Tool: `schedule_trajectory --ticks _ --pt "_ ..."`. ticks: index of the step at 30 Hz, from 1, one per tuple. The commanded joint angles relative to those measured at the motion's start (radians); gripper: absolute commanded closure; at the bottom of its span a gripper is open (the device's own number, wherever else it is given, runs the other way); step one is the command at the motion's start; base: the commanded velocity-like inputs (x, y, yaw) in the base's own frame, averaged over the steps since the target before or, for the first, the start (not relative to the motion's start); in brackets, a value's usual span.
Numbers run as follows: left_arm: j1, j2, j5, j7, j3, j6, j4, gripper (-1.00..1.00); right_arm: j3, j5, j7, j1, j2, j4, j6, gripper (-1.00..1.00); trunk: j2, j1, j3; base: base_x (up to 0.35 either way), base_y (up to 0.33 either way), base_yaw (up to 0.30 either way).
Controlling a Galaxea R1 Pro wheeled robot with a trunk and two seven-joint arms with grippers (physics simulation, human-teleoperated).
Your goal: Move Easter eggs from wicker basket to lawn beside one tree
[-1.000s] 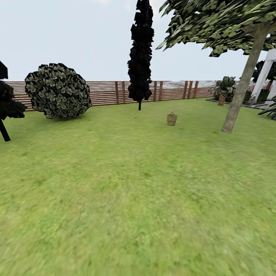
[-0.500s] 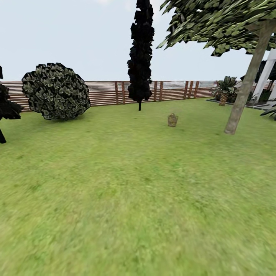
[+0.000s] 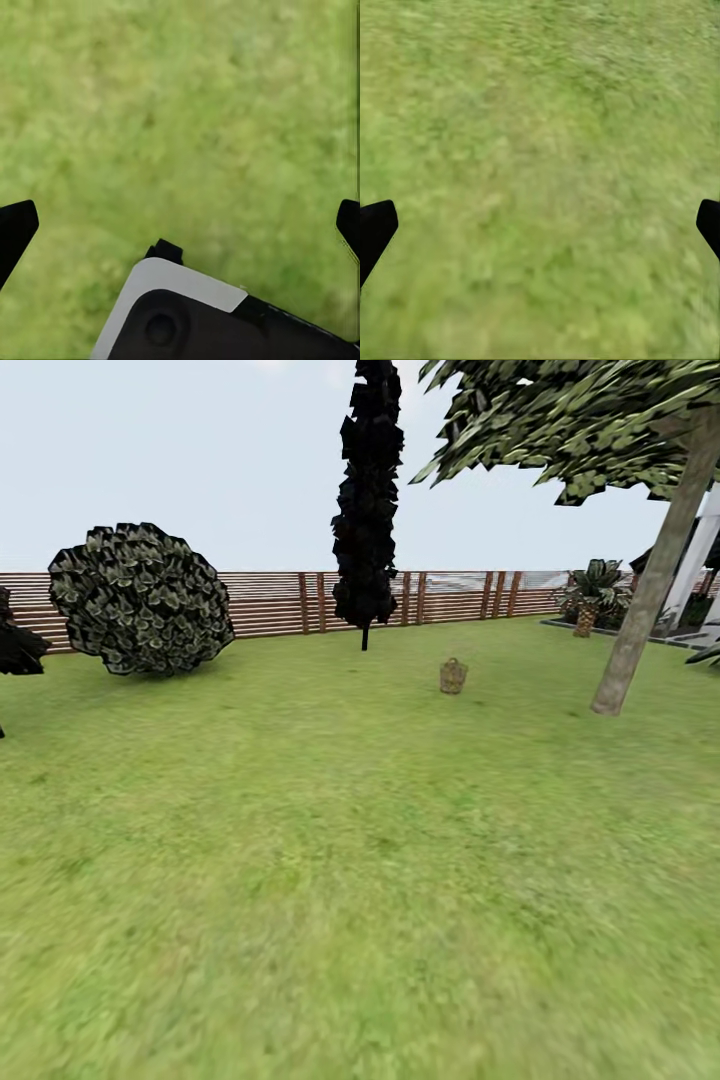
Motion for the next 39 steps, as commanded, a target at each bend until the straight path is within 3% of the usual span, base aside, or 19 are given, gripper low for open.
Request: schedule_trajectory --ticks 1,15,39 --pt "-0.001 0.000 0.009 0.000 -0.002 -0.003 0.001 -1.00 -0.001 0.001 -0.001 -0.001 0.000 0.001 -0.003 -1.00 -0.002 0.001 -0.002 0.331 0.000 0.000" --pt "-0.001 0.000 0.007 0.000 -0.002 -0.005 0.001 -1.00 -0.002 0.001 -0.001 -0.001 -0.001 0.000 -0.003 -1.00 -0.002 0.001 -0.002 0.331 0.000 -0.003" --pt "-0.001 0.000 0.006 0.000 -0.002 -0.005 0.001 -1.00 -0.002 0.001 0.001 -0.001 -0.001 0.000 -0.003 -1.00 -0.002 0.001 -0.002 0.331 0.000 -0.217"
